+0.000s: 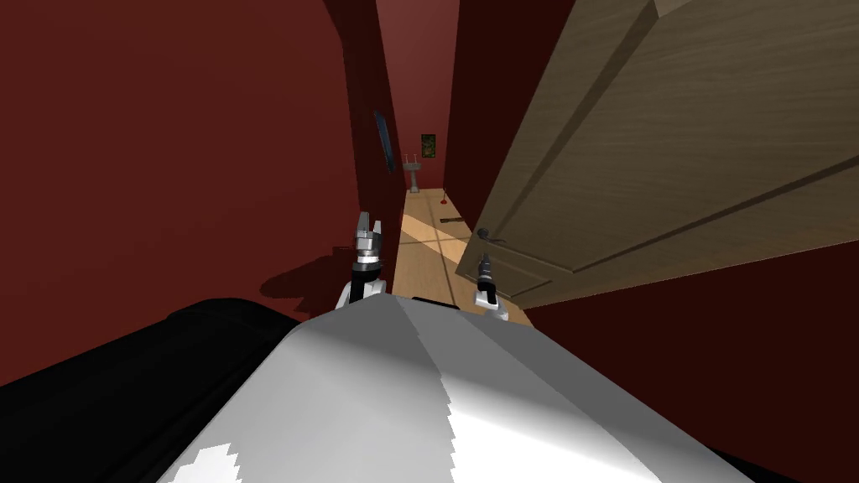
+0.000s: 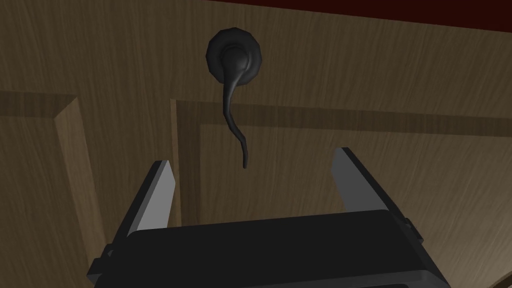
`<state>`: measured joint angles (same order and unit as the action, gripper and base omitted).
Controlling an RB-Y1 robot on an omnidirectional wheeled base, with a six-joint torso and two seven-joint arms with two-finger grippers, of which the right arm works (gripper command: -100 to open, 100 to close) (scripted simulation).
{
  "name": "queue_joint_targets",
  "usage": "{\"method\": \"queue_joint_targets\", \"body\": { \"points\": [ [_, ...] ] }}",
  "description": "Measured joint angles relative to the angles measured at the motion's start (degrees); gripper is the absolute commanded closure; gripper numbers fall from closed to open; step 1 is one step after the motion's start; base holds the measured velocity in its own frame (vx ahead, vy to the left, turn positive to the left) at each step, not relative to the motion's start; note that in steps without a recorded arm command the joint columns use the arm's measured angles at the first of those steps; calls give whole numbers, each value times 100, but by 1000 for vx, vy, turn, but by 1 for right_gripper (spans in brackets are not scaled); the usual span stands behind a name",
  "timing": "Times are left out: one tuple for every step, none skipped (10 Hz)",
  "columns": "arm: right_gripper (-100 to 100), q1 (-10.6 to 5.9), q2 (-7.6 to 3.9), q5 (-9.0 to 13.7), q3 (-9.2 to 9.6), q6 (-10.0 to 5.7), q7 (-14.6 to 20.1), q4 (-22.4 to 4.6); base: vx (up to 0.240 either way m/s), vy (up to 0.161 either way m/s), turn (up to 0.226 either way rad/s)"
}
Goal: Pull the door open
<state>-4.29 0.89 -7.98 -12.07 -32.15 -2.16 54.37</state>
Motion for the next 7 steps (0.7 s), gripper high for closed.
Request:
{"method": "queue_joint_targets", "body": {
  "points": [
    [-100,0,-16,1,1,3,1,4,-108,-46,255],
    [-100,-3,-31,3,0,0,-3,-5,-127,-53,304],
    [-100,1,-58,5,5,6,2,7,-153,-46,256],
    [-100,-9,-81,8,4,0,4,-10,-143,-33,228],
    [-100,-15,-99,11,3,-10,2,-25,-134,-27,246],
    [-100,-20,-123,14,2,-19,4,-41,-133,-26,312],
    [-100,-25,-151,18,3,-17,8,-43,-127,-26,304]
  ]
}}
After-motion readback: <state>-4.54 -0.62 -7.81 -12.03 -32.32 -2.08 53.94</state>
